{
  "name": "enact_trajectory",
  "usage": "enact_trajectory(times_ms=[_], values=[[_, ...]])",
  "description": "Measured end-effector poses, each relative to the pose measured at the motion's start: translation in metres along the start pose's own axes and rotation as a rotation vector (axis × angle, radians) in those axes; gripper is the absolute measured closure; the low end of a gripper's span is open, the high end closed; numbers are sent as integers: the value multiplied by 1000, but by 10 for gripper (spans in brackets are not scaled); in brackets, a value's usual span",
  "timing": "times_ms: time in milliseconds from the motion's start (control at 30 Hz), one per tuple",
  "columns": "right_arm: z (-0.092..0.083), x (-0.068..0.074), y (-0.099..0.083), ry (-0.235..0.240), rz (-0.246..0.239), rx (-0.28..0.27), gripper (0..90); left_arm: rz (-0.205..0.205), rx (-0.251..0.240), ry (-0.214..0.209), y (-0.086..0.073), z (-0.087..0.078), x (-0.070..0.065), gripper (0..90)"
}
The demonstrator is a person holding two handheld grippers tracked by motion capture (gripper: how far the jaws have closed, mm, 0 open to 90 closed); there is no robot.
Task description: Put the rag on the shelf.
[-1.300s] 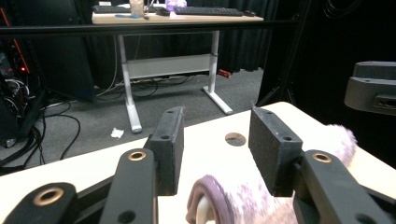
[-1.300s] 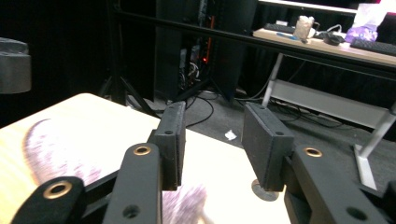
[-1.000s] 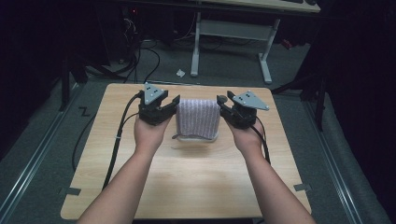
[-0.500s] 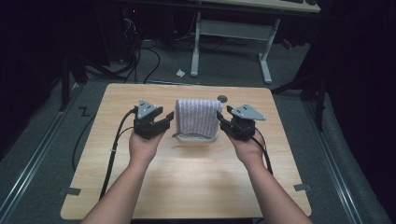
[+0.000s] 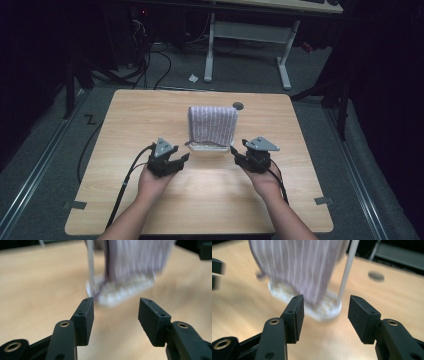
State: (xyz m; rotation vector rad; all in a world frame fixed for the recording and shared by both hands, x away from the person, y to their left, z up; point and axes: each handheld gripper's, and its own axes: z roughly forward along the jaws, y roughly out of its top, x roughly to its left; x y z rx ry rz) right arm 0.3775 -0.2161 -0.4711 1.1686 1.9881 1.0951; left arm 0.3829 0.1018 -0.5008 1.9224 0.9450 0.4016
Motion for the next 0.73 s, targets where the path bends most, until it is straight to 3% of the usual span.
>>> enact_trajectory(times_ms=[33,67,100,133,167,200,233,267,300,367,400,467,533,567,733], values=[[-4,1,-22,-17,6,44,440,7,26,-17,-12,-8,0,443],[-8,1,-34,-17,25,56,428,19,49,-16,-31,-26,-1,438],[-14,1,-48,-19,53,49,432,19,49,-16,-31,-26,-1,433],[-21,2,-64,-9,71,39,469,6,11,-3,-54,-45,-2,432],[-25,3,-71,7,72,83,434,6,11,-3,-54,-45,-2,456],[-28,3,-71,13,48,97,409,-2,22,31,-61,-50,-3,470],[-33,4,-70,-13,16,66,441,15,84,-12,-56,-52,0,428],[-36,4,-71,-30,11,49,441,12,37,11,-53,-56,3,422],[-37,2,-71,-33,35,52,440,-16,19,22,-53,-58,7,436],[-34,1,-72,-24,78,65,437,-70,32,-6,-54,-55,14,423],[-32,0,-71,-26,85,68,436,-70,32,-6,-54,-55,14,414],[-31,3,-69,-33,67,59,436,-51,94,-3,-62,-48,16,406],[-29,3,-70,-28,61,66,434,-44,93,5,-63,-48,17,402],[-29,3,-70,-25,62,70,432,-73,65,-6,-62,-49,18,402],[-31,1,-73,-19,64,70,416,-82,15,-13,-56,-50,19,338]])
